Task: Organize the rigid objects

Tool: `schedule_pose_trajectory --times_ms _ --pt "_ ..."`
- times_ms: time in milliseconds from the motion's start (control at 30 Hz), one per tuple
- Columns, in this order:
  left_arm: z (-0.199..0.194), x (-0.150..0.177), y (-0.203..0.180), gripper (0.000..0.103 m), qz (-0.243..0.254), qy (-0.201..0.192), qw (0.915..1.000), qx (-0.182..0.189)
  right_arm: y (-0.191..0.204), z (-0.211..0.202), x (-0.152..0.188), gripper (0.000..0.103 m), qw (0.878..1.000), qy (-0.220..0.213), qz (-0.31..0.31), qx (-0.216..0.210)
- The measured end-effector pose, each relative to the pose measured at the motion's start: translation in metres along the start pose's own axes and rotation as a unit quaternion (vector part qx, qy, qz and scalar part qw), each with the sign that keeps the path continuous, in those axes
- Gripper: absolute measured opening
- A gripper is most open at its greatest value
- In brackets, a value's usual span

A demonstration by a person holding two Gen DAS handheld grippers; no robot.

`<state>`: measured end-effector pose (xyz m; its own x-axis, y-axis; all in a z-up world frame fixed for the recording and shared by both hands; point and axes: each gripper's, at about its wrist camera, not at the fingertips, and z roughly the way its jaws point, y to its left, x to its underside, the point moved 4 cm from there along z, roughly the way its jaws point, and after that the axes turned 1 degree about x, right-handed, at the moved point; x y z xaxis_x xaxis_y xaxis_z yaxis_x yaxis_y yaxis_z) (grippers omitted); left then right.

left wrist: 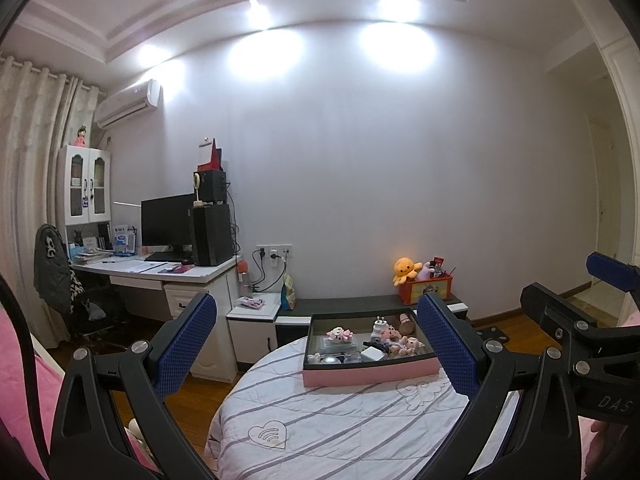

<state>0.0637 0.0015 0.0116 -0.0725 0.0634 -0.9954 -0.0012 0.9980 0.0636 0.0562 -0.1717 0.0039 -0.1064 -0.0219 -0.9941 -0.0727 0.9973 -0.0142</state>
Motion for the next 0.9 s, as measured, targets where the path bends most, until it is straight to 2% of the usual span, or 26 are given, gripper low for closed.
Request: schedule_pose_trajectory --times_ms 900 --pt "-0.0009 0.0014 0.0005 0.102 0.0 -0.001 1.0 0.0 0.0 -0.0001 0.0001 0.103 1.0 -0.001 -0.001 0.0"
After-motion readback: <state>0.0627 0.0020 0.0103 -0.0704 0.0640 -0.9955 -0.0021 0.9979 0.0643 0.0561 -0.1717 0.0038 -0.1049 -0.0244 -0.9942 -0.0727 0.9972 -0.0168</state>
